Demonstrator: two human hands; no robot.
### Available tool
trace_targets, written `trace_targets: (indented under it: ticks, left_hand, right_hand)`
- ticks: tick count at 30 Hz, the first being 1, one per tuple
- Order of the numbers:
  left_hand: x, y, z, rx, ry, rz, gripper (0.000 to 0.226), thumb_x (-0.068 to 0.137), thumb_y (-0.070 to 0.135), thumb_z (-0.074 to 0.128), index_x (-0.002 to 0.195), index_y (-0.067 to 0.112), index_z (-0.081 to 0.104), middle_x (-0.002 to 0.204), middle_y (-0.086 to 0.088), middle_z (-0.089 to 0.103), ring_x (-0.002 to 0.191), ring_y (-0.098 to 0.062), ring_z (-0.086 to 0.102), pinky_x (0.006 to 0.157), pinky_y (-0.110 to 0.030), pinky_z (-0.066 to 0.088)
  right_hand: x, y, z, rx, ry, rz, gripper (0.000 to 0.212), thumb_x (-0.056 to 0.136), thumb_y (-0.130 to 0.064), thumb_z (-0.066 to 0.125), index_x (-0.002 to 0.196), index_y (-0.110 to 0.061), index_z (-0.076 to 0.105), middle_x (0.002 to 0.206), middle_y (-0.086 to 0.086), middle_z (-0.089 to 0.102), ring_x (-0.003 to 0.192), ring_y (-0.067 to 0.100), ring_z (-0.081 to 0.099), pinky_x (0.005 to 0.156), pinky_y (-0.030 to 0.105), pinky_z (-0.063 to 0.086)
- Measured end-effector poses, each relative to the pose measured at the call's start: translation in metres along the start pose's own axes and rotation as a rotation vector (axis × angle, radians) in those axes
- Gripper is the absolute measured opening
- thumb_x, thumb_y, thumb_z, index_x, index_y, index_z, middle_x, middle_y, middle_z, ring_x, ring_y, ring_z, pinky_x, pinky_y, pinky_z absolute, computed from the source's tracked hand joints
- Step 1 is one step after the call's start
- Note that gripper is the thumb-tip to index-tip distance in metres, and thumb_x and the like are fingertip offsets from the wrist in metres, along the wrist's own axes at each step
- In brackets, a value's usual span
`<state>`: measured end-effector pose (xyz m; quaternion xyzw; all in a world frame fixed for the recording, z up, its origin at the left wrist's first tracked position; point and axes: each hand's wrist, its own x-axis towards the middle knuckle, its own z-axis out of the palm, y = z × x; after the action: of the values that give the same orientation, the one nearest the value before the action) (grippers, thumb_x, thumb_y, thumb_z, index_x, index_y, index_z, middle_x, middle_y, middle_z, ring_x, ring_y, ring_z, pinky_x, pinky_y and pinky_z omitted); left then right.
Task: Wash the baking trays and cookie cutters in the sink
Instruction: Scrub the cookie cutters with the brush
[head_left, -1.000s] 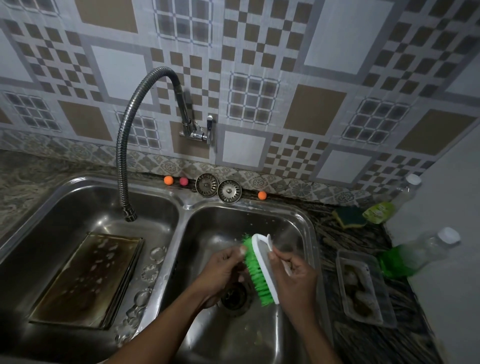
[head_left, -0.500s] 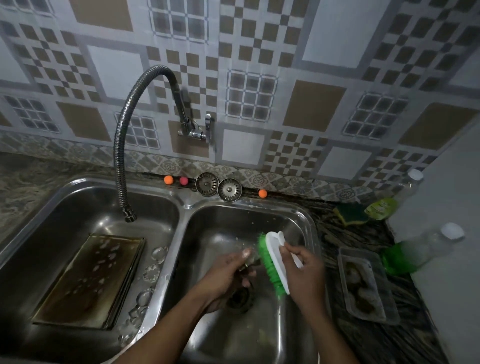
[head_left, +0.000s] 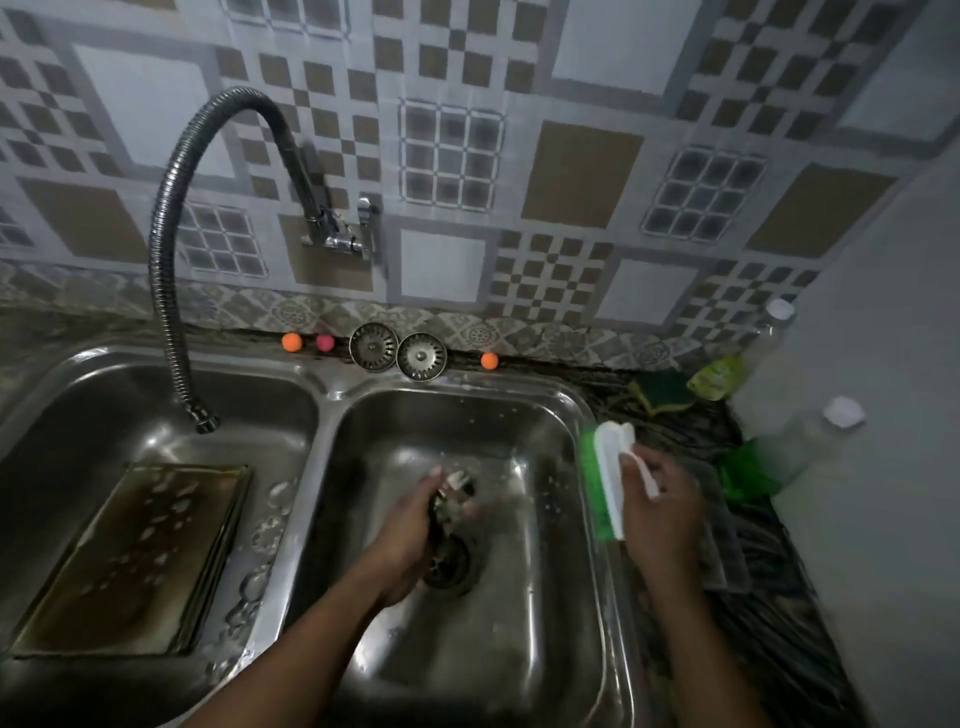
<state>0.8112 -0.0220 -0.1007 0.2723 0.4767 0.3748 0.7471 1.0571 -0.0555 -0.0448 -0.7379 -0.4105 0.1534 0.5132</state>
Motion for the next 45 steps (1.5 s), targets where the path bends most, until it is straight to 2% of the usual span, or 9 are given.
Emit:
trace_targets:
  ticks: [2, 5, 10, 17, 23, 29, 34, 41, 45]
  left_hand:
    - [0.004, 0.000, 0.003, -0.075, 0.043, -0.019, 0.043, 0.098, 0.049, 0.042, 0.101, 0.017, 0.070, 0.090, -0.010, 0.072, 0.065, -0.016, 0.057, 0.051, -0.026, 0.037]
    - [0.007, -0.002, 0.009, -0.125, 0.050, -0.056, 0.046, 0.101, 0.046, 0.036, 0.089, 0.016, 0.070, 0.081, -0.011, 0.063, 0.049, -0.013, 0.042, 0.045, -0.026, 0.027]
    - [0.011, -0.011, 0.010, -0.154, 0.028, -0.144, 0.057, 0.101, 0.055, 0.028, 0.100, 0.012, 0.065, 0.080, -0.010, 0.061, 0.059, -0.022, 0.053, 0.054, -0.030, 0.035]
    - [0.017, -0.021, 0.000, -0.115, 0.086, -0.169, 0.062, 0.099, 0.060, 0.031, 0.101, 0.014, 0.072, 0.088, -0.015, 0.069, 0.067, -0.021, 0.055, 0.063, -0.032, 0.035]
    - [0.005, -0.012, 0.011, 0.010, 0.034, -0.131, 0.040, 0.102, 0.043, 0.043, 0.104, 0.013, 0.069, 0.091, -0.011, 0.067, 0.061, -0.016, 0.049, 0.056, -0.030, 0.034]
    - [0.003, -0.008, 0.012, -0.123, -0.054, -0.124, 0.027, 0.103, 0.028, 0.037, 0.110, 0.009, 0.054, 0.085, -0.014, 0.056, 0.064, -0.019, 0.046, 0.058, -0.032, 0.036]
    - [0.003, -0.010, 0.010, -0.072, -0.027, -0.105, 0.026, 0.100, 0.027, 0.038, 0.104, 0.010, 0.057, 0.091, -0.017, 0.049, 0.066, -0.021, 0.046, 0.058, -0.034, 0.035]
    - [0.002, -0.007, 0.012, -0.039, -0.087, -0.029, 0.016, 0.099, 0.022, 0.046, 0.105, 0.013, 0.059, 0.083, -0.011, 0.056, 0.070, -0.022, 0.052, 0.060, -0.033, 0.037]
    - [0.004, -0.010, 0.011, -0.039, -0.031, -0.035, 0.026, 0.100, 0.014, 0.049, 0.122, 0.019, 0.060, 0.095, -0.015, 0.069, 0.085, -0.031, 0.064, 0.061, -0.033, 0.045]
  right_hand:
    - [0.018, 0.018, -0.029, -0.160, 0.003, -0.014, 0.021, 0.093, -0.023, 0.063, 0.111, -0.012, 0.064, 0.113, 0.010, 0.066, 0.103, 0.027, 0.060, 0.087, 0.034, 0.048]
    - [0.031, 0.046, -0.057, -0.331, -0.055, 0.035, 0.030, 0.094, -0.021, 0.062, 0.121, -0.008, 0.060, 0.122, 0.015, 0.062, 0.109, 0.032, 0.057, 0.088, 0.035, 0.044]
    - [0.033, 0.082, -0.064, -0.400, -0.212, 0.123, 0.039, 0.094, -0.020, 0.062, 0.128, -0.004, 0.056, 0.129, 0.019, 0.058, 0.115, 0.032, 0.055, 0.094, 0.036, 0.042]
    - [0.030, 0.090, -0.068, -0.449, -0.188, 0.091, 0.035, 0.091, -0.016, 0.066, 0.124, -0.004, 0.063, 0.126, 0.022, 0.059, 0.114, 0.036, 0.055, 0.098, 0.040, 0.043]
    - [0.035, 0.091, -0.070, -0.506, -0.228, 0.092, 0.035, 0.090, -0.019, 0.067, 0.121, -0.002, 0.065, 0.123, 0.023, 0.060, 0.113, 0.036, 0.056, 0.095, 0.036, 0.044]
    - [0.032, 0.086, -0.067, -0.452, -0.185, 0.101, 0.036, 0.090, -0.017, 0.068, 0.121, 0.000, 0.065, 0.122, 0.023, 0.061, 0.110, 0.035, 0.058, 0.093, 0.038, 0.047]
    - [0.030, 0.083, -0.066, -0.437, -0.168, 0.098, 0.036, 0.091, -0.017, 0.066, 0.123, 0.000, 0.063, 0.126, 0.024, 0.060, 0.113, 0.035, 0.057, 0.095, 0.037, 0.044]
    - [0.027, 0.066, -0.072, -0.368, -0.067, 0.021, 0.035, 0.094, -0.014, 0.061, 0.128, -0.006, 0.061, 0.128, 0.027, 0.056, 0.117, 0.038, 0.054, 0.099, 0.033, 0.038]
    - [0.026, 0.052, -0.076, -0.310, -0.038, 0.028, 0.033, 0.095, -0.014, 0.060, 0.127, -0.007, 0.062, 0.126, 0.027, 0.056, 0.116, 0.038, 0.054, 0.098, 0.030, 0.037]
